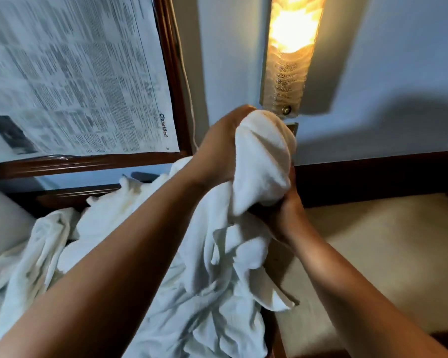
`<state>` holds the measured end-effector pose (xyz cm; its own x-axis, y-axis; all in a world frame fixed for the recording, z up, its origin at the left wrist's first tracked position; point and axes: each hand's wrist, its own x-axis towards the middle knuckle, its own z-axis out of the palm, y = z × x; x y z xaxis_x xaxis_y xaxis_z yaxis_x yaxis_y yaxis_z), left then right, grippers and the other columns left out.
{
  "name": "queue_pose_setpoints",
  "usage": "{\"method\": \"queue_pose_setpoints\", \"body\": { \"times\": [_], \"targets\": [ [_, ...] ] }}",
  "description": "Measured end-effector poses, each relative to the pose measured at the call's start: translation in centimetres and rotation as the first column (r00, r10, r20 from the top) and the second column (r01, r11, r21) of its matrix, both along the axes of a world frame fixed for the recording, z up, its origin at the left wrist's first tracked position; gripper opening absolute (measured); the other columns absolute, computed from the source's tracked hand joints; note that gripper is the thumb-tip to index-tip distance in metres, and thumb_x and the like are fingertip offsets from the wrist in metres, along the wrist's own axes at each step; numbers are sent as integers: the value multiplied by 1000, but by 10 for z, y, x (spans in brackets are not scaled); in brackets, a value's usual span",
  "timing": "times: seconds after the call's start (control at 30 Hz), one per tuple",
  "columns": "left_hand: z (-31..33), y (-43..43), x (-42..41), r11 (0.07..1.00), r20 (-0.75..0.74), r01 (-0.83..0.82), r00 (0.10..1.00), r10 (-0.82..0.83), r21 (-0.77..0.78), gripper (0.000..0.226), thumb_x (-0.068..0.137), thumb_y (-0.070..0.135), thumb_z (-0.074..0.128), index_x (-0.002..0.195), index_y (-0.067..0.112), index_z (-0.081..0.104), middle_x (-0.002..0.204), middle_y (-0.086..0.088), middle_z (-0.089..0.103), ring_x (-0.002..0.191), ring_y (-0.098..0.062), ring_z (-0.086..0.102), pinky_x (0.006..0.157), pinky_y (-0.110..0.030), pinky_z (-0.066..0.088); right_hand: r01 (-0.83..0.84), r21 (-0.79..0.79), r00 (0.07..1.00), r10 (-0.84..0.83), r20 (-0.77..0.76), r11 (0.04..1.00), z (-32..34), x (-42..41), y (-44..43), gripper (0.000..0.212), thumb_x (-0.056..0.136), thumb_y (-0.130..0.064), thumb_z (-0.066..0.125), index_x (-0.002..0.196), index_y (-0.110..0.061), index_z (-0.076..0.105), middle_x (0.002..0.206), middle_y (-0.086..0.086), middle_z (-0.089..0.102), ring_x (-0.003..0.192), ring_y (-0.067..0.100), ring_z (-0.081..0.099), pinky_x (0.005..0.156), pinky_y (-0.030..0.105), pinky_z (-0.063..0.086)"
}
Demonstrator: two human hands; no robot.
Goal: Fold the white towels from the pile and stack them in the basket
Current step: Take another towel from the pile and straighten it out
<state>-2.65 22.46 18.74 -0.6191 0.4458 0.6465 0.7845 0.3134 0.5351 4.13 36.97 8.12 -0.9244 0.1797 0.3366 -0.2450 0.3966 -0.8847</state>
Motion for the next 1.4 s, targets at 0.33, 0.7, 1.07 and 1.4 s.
{"method": "queue_pose_setpoints", "body": {
  "times": [0.33, 0.7, 1.07, 1.4],
  "targets": [
    [-167, -54, 17, 720, 488, 143, 821, 297, -679, 72, 80, 68, 64, 141, 34, 47, 133, 12, 54, 122, -18, 52, 100, -37, 42, 22, -359, 984, 43, 174, 933, -59, 22, 8, 45, 54, -35, 80, 95, -19, 69, 85, -14, 75, 82, -3, 67, 69, 18, 52],
    [-170, -261, -13, 457, 431, -720, 240, 870, -523, 23, 92, 10, 52, 103, -4, 66, 81, -26, 69, 84, -42, 68, 84, -47, 56, 489, -27, 850, -470, 239, 872, -66, -1, 68, 40, 86, -24, 75, 124, -19, 63, 115, 9, 70, 107, 31, 65, 80, 29, 43],
    [-167, -138, 0, 775, 451, -470, 632, 630, -424, 105, 86, 39, 76, 161, 18, 6, 169, -5, 4, 155, -21, 7, 124, -41, 18, 400, 367, 909, -312, -277, 839, -40, -6, 48, 33, 81, -23, 46, 99, 0, 59, 97, 17, 52, 87, 28, 52, 74, 35, 44],
    [-262, -24, -1, 631, 197, -326, 764, 615, -704, 57, 87, 31, 60, 139, 24, 38, 139, -13, 52, 119, -43, 51, 95, -53, 47, 534, 152, 836, -491, -247, 832, -12, 78, 133, 54, 82, 3, 67, 95, -48, 52, 103, 11, 62, 92, 5, 56, 79, 14, 43]
  ]
}}
